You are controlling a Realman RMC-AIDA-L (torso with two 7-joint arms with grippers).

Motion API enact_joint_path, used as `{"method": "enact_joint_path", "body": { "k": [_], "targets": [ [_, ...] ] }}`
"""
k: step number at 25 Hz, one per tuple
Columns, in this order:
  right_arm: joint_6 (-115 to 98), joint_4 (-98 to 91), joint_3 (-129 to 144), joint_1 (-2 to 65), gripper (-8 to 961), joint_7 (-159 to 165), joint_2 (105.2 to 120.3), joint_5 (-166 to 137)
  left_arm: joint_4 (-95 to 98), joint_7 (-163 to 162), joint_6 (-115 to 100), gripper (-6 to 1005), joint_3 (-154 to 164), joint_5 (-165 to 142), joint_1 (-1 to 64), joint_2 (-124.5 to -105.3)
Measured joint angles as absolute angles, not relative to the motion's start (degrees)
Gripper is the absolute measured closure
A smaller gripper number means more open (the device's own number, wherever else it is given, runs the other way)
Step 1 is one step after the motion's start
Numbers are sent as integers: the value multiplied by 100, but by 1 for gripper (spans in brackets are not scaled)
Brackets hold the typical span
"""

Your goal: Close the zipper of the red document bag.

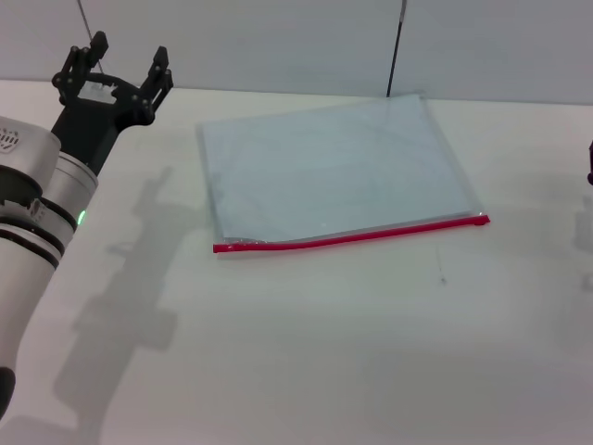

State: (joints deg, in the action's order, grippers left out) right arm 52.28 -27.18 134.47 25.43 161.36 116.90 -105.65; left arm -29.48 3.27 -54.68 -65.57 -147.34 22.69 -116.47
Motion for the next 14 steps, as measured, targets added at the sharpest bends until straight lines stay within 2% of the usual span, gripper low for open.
{"method": "enact_joint_path", "body": {
  "k": [14],
  "targets": [
    [5391, -2899, 13521, 2503, 546, 16137, 11698, -10564, -2840, 334, -5663, 220, -6557, -14738, 2259, -11661]
  ]
}}
